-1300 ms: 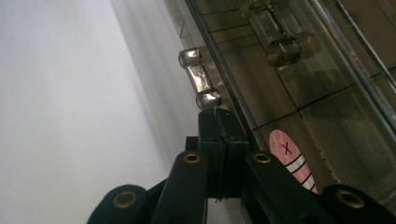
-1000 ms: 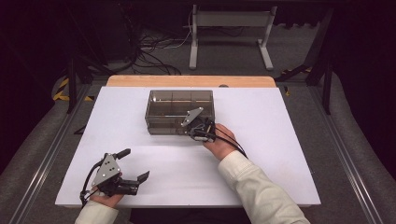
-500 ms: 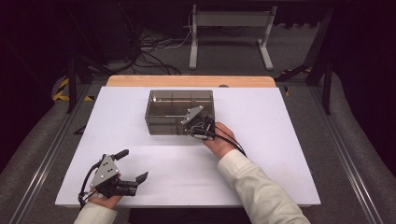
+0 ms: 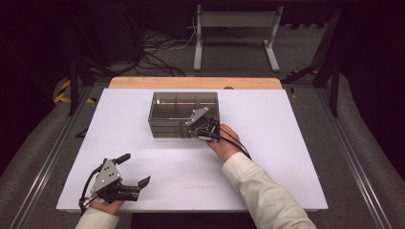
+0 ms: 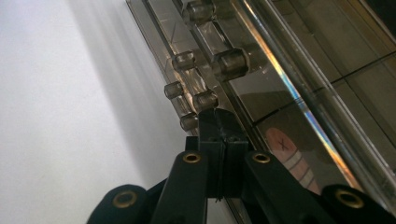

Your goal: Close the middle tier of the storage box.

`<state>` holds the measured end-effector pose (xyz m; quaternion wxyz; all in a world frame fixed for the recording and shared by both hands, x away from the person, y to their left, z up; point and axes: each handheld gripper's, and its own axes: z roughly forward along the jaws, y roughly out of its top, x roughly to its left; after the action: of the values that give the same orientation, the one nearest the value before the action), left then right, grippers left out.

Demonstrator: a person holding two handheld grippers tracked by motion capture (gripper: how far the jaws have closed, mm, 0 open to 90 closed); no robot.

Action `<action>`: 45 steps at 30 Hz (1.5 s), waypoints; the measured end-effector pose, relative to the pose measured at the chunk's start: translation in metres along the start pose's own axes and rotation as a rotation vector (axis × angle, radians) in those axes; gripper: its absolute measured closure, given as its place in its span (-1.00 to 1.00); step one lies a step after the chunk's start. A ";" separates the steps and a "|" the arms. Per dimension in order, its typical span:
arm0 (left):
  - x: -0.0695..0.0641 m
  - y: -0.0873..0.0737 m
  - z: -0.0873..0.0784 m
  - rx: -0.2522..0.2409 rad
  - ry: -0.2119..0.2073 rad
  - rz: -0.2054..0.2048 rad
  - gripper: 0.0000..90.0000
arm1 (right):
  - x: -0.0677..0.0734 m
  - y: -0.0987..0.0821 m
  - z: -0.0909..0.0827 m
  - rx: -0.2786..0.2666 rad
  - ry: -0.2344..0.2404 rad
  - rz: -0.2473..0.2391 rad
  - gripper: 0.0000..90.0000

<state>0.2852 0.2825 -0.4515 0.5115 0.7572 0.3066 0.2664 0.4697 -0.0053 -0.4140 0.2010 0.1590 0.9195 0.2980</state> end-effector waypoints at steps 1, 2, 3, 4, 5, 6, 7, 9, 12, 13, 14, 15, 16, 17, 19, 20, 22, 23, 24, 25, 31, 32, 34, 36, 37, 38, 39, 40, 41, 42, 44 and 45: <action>0.000 0.000 0.000 0.001 0.000 -0.001 -0.97 | 0.000 0.000 0.000 0.000 -0.002 -0.001 1.00; 0.000 0.000 0.000 0.001 0.000 -0.001 -0.97 | 0.000 0.000 0.000 -0.001 -0.004 -0.002 0.99; 0.000 0.000 0.000 0.002 -0.001 -0.001 -0.97 | 0.001 0.000 0.000 0.000 -0.006 -0.004 0.99; 0.000 0.000 0.000 0.001 -0.001 0.000 -0.97 | 0.001 0.000 -0.001 0.001 -0.009 -0.004 0.99; 0.000 0.000 0.000 -0.002 -0.001 -0.002 -0.97 | 0.002 0.001 -0.003 0.004 -0.002 -0.005 0.99; 0.000 0.000 0.000 0.001 -0.002 -0.002 -0.97 | 0.002 0.001 -0.004 -0.001 0.003 -0.004 0.98; 0.000 0.000 0.001 0.002 -0.004 -0.008 -0.97 | 0.003 0.002 -0.006 -0.002 0.009 -0.004 0.96; 0.001 0.000 0.001 0.004 -0.001 0.002 -0.97 | 0.004 0.003 -0.013 -0.018 0.018 -0.015 0.90; 0.001 0.000 0.000 0.007 0.000 0.003 -0.97 | 0.006 0.006 -0.024 -0.059 0.039 -0.008 0.66; 0.001 0.000 0.000 0.007 0.000 0.003 -0.97 | 0.007 0.007 -0.027 -0.072 0.043 -0.005 0.58; 0.001 0.000 0.000 0.003 0.000 0.003 -0.97 | 0.008 0.007 -0.030 -0.084 0.044 -0.007 0.49; 0.000 0.000 0.000 0.004 0.001 0.003 -0.97 | 0.009 0.008 -0.033 -0.096 0.044 -0.010 0.40; 0.001 0.000 0.000 0.004 0.001 0.004 -0.97 | 0.010 0.008 -0.036 -0.111 0.042 -0.009 0.31; 0.001 0.000 0.000 0.010 0.000 0.003 -0.97 | 0.010 0.008 -0.037 -0.116 0.036 -0.013 0.24; 0.001 0.000 0.000 0.002 -0.001 -0.001 -0.97 | 0.012 0.009 -0.043 -0.138 0.037 -0.009 -0.02; 0.001 0.000 0.000 0.005 0.000 0.001 -0.97 | 0.012 0.009 -0.045 -0.145 0.043 -0.007 -0.11; 0.001 0.000 0.000 0.004 0.002 0.003 -0.97 | 0.013 0.008 -0.051 -0.171 0.049 -0.002 -0.35; 0.000 0.000 0.001 0.003 0.000 -0.001 -0.97 | 0.014 0.008 -0.054 -0.181 0.050 0.001 -0.45; 0.000 0.000 0.001 0.004 0.002 0.000 -0.97 | 0.014 0.007 -0.057 -0.191 0.048 0.004 -0.53; 0.000 0.000 0.001 0.004 0.002 0.000 -0.97 | 0.014 0.007 -0.059 -0.201 0.051 0.008 -0.61; 0.000 0.000 0.001 0.005 0.003 0.005 -0.97 | 0.013 0.001 -0.072 -0.247 0.052 0.027 -0.93; 0.000 0.000 0.001 0.005 0.003 0.005 -0.97 | 0.013 0.000 -0.074 -0.256 0.052 0.032 -0.96; 0.000 0.000 0.001 0.005 0.003 0.005 -0.97 | 0.013 -0.002 -0.078 -0.266 0.044 0.027 -1.00; 0.000 0.000 0.001 0.006 0.004 0.006 -0.97 | 0.014 -0.005 -0.082 -0.282 0.039 0.023 -1.00; 0.000 0.000 0.001 0.006 0.004 0.005 -0.97 | 0.014 -0.006 -0.084 -0.287 0.040 0.024 -1.00; 0.000 0.000 0.001 0.005 0.004 0.005 -0.97 | 0.014 -0.008 -0.086 -0.294 0.039 0.027 -1.00; 0.000 0.000 0.001 0.005 0.004 0.005 -0.97 | 0.015 -0.010 -0.088 -0.303 0.036 0.031 -1.00; 0.000 0.000 0.001 0.006 0.004 0.006 -0.97 | 0.014 -0.012 -0.090 -0.309 0.035 0.033 -1.00; 0.000 0.000 0.001 0.006 0.003 0.006 -0.97 | 0.014 -0.014 -0.093 -0.318 0.033 0.039 -1.00; 0.000 0.000 0.001 0.006 0.003 0.005 -0.97 | 0.014 -0.017 -0.095 -0.324 0.029 0.044 -1.00; 0.000 0.000 0.001 0.006 0.003 0.004 -0.97 | 0.013 -0.021 -0.099 -0.334 0.022 0.050 -1.00; 0.000 0.000 0.001 0.006 0.003 0.003 -0.97 | 0.013 -0.024 -0.100 -0.341 0.017 0.054 -1.00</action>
<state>0.2862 0.2823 -0.4518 0.5082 0.7590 0.3069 0.2674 0.4074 -0.0667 -0.3577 0.2090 0.1447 0.8528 0.4562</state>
